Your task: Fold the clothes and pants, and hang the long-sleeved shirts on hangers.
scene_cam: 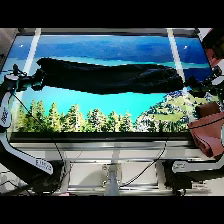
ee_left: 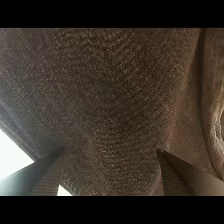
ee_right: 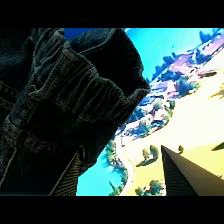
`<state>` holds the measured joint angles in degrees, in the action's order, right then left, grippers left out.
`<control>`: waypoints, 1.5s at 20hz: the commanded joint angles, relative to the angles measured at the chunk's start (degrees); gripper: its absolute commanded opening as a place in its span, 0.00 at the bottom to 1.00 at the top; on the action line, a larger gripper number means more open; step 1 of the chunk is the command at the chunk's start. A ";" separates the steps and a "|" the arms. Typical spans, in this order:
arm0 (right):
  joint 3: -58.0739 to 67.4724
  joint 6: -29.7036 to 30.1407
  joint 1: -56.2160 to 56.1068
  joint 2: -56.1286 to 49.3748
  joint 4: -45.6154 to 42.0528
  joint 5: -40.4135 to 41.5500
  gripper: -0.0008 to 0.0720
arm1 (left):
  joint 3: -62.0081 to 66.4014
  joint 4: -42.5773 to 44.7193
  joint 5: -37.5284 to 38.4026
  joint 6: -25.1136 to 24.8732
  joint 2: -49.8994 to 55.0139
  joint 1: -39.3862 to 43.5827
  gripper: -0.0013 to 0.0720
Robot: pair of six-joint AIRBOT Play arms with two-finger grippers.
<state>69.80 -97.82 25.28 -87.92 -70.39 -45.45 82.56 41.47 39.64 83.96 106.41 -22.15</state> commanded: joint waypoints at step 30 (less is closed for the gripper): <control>0.07 0.04 0.04 0.76 0.00 1.07 0.76 | 0.07 11.43 -20.96 2.54 -0.61 5.99 0.05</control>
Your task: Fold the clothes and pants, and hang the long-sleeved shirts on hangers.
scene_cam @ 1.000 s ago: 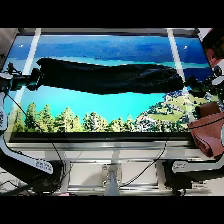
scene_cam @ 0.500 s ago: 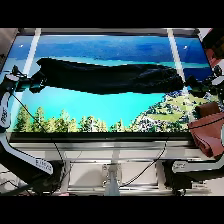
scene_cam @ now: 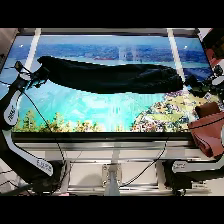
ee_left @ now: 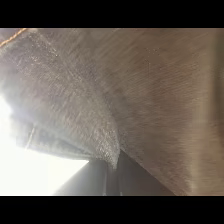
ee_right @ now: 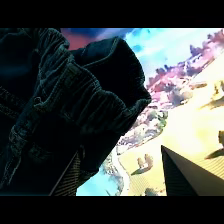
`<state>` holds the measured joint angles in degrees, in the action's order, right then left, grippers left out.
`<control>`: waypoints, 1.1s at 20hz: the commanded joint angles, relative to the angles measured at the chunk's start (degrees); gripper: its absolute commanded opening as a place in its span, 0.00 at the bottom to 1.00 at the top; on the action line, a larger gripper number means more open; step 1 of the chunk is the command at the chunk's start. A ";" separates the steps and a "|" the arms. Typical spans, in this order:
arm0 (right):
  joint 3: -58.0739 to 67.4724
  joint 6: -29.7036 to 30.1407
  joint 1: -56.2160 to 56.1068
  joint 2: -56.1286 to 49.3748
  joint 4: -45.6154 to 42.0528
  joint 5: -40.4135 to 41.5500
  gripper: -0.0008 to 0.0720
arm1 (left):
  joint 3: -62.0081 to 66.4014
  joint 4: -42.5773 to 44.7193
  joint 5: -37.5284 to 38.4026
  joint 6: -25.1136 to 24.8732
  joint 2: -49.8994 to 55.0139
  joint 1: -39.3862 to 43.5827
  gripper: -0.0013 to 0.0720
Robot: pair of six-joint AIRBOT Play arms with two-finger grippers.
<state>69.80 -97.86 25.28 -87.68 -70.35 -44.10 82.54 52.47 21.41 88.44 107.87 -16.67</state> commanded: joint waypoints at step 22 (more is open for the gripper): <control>0.07 11.91 -22.64 15.54 5.64 6.80 0.07 | 0.13 34.56 21.00 -0.22 -26.97 6.29 0.05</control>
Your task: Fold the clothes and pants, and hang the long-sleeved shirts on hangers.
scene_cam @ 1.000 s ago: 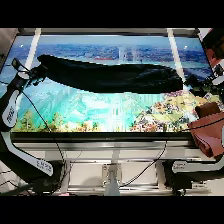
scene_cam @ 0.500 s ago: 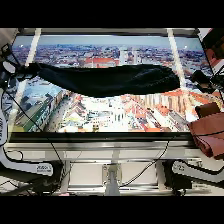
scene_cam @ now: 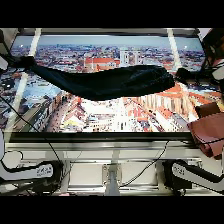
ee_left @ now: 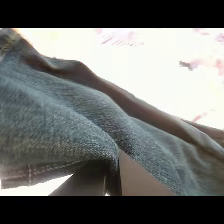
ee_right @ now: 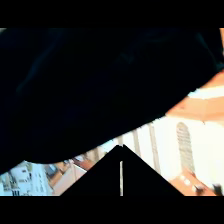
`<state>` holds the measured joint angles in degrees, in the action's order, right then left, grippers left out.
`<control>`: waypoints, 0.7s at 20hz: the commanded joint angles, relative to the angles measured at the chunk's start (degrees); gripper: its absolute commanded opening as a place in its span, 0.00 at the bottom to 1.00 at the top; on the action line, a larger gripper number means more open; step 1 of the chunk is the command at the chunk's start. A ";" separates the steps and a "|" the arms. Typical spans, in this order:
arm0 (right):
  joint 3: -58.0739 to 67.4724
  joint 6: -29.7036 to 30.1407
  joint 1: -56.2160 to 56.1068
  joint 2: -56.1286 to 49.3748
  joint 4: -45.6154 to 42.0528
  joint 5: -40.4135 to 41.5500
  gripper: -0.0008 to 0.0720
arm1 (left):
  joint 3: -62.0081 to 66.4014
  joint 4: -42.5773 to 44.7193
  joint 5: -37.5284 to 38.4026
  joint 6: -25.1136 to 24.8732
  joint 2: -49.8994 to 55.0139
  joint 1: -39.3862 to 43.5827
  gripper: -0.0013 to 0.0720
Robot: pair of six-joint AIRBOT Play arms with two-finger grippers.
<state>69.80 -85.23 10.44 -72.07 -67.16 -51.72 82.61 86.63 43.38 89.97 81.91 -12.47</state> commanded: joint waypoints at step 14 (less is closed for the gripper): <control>25.31 -9.75 -41.97 -28.22 2.78 23.93 0.07 | 0.15 0.33 -0.15 -8.17 -7.13 3.87 0.05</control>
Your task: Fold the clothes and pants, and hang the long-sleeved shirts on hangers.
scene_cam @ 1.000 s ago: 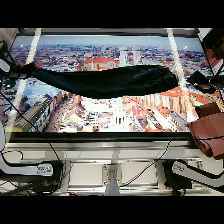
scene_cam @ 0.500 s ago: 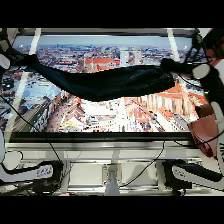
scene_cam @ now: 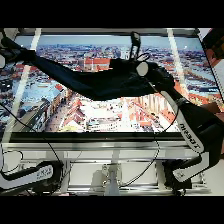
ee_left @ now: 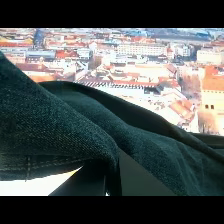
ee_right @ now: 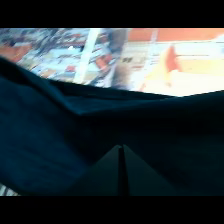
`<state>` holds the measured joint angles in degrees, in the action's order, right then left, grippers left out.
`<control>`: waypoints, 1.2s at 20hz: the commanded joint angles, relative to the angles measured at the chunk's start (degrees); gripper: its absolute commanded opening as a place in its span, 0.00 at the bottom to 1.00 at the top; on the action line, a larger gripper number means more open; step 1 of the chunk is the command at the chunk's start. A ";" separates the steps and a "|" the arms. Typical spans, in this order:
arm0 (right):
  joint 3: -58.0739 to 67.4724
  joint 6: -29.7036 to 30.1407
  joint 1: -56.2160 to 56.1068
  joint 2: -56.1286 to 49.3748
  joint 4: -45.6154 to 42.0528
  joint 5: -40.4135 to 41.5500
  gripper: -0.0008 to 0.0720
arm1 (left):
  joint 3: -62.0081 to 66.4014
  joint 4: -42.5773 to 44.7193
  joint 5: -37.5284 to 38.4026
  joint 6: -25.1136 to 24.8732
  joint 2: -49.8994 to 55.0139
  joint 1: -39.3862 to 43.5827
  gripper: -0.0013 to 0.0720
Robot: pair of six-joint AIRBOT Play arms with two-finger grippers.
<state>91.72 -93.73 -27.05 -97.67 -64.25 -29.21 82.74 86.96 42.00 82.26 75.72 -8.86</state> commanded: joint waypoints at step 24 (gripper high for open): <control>26.08 -18.16 -22.45 -29.46 11.50 10.82 0.06 | -0.17 -7.74 6.86 1.68 -1.99 11.21 0.05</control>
<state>117.64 -111.35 -49.52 -126.72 -53.21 -18.35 82.72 80.71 47.57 83.66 73.58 1.21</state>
